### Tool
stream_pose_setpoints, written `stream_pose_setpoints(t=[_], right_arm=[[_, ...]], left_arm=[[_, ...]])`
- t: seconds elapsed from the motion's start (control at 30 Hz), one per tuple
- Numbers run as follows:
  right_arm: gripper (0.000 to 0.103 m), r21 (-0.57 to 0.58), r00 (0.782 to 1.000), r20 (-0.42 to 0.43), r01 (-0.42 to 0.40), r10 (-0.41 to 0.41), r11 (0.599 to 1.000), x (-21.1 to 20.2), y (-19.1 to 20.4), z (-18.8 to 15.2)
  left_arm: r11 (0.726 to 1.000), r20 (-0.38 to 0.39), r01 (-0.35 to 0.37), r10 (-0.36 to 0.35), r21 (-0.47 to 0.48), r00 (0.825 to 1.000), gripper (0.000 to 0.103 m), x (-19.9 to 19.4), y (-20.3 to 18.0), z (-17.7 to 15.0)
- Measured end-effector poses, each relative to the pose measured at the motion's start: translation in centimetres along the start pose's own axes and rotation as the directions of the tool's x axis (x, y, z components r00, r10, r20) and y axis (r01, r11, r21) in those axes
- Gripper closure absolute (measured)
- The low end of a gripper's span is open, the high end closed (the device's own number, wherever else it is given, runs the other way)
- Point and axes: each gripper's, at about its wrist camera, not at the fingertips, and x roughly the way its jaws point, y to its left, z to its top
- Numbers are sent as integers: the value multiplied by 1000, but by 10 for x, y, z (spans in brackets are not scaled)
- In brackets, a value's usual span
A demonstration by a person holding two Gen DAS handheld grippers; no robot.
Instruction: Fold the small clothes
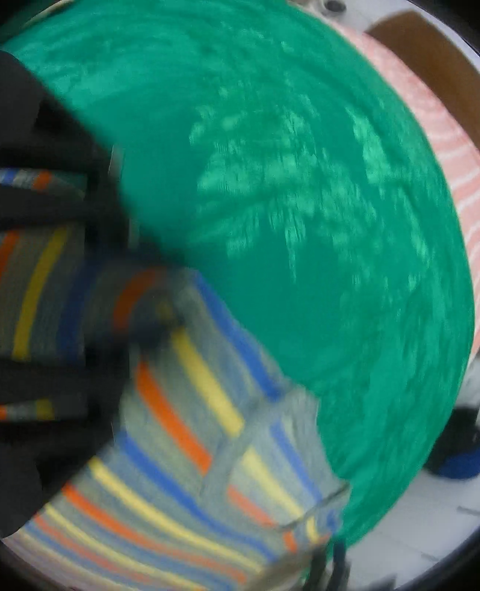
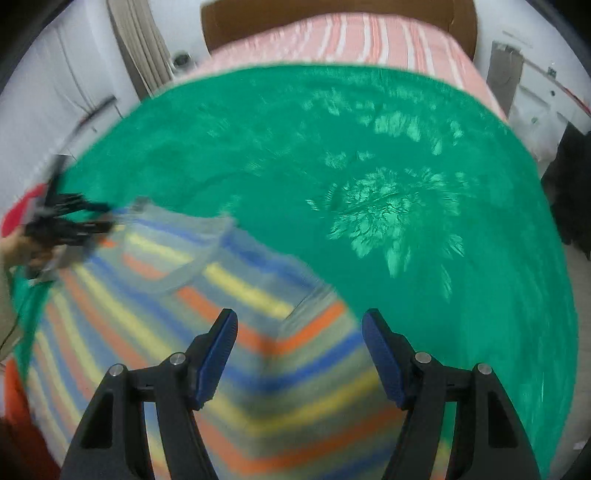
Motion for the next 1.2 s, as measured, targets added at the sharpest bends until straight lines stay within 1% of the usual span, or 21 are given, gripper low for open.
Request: stream_pose_setpoints(t=[0.03,0.1,0.13,0.2,0.27,0.33,0.37,0.43,0.47,0.5,0.53,0.6,0.67,0.7,0.77,0.87,0.9,1.0,1.07,1.1,1.2], right_arm=[[34,7,999,-34,-6,6,1000,15,-4,6],[59,12,992,-129,1,1,1000,44,-3,14],[95,-27,989,-144,34,-38,999,49,3,17],[98,-107,984,-122,115,-128,988,44,22,25],[98,-141,973,-65,212,-223,967,37,34,29],[98,-125,964,-81,244,-255,962,46,35,28],[98,-127,958,-91,261,-273,957,54,36,23],[93,-110,959,-65,267,-275,957,53,37,18],[77,-80,964,-51,256,-260,963,47,35,17],[64,-48,968,-37,247,-249,968,37,32,16],[43,-25,971,-12,238,-238,971,24,30,12],[40,9,974,81,213,-213,977,-16,29,-1],[35,21,970,138,200,-201,980,-55,29,-22],[33,22,965,167,203,-204,979,-79,31,-38],[25,31,947,228,223,-224,974,-122,36,-80],[19,87,924,280,246,-260,966,-161,42,-138],[18,130,914,294,251,-279,959,-174,45,-171],[16,227,891,297,284,-344,931,-181,54,-236],[16,283,884,275,301,-377,911,-172,57,-270],[16,308,879,262,316,-399,898,-163,61,-287],[16,360,864,240,344,-443,867,-144,63,-313]], left_arm=[[997,16,-67,66,28,998,98,-3,-6,1],[982,57,-183,181,53,982,99,-7,-10,5],[973,85,-229,226,35,971,99,-10,-8,8],[964,114,-266,265,-1,958,99,-10,-2,13],[964,101,-265,267,-33,958,99,-1,0,14],[955,92,-295,297,-26,951,99,12,-7,7],[950,105,-311,313,-34,944,97,10,-12,3],[951,113,-295,305,-96,946,81,-1,-9,-1],[949,116,-290,303,-122,946,62,-12,-7,-7],[942,132,-299,319,-155,938,45,-27,-5,-14],[932,166,-308,341,-193,925,39,-48,-4,-23],[938,222,-253,306,-236,926,21,-84,-3,-46],[945,251,-197,264,-262,931,15,-123,-10,-83],[947,255,-175,246,-270,935,10,-136,-14,-102],[947,258,-130,210,-294,943,6,-158,-25,-149],[925,242,-137,232,-354,942,4,-163,-39,-208],[915,234,-153,252,-373,939,4,-159,-41,-221],[876,196,-180,293,-448,936,4,-126,-35,-242],[861,153,-180,283,-475,947,2,-100,-24,-247],[856,152,-173,277,-487,949,0,-92,-23,-247],[848,172,-181,301,-498,938,0,-91,-24,-247]])
